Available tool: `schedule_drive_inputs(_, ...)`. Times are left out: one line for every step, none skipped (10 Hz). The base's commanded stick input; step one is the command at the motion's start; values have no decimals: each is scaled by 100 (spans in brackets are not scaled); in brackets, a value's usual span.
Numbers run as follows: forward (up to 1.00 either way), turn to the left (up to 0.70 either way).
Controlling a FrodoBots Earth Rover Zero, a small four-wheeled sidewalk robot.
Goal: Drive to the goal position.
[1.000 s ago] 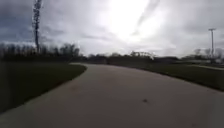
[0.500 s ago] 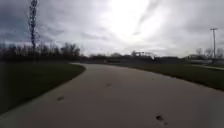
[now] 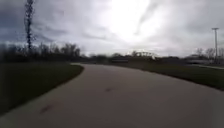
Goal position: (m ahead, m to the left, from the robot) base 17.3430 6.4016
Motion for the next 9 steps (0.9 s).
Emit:
schedule_drive_inputs(100,0)
schedule_drive_inputs(100,0)
schedule_drive_inputs(100,0)
schedule_drive_inputs(100,0)
schedule_drive_inputs(100,0)
schedule_drive_inputs(100,0)
schedule_drive_inputs(100,0)
schedule_drive_inputs(100,0)
schedule_drive_inputs(100,0)
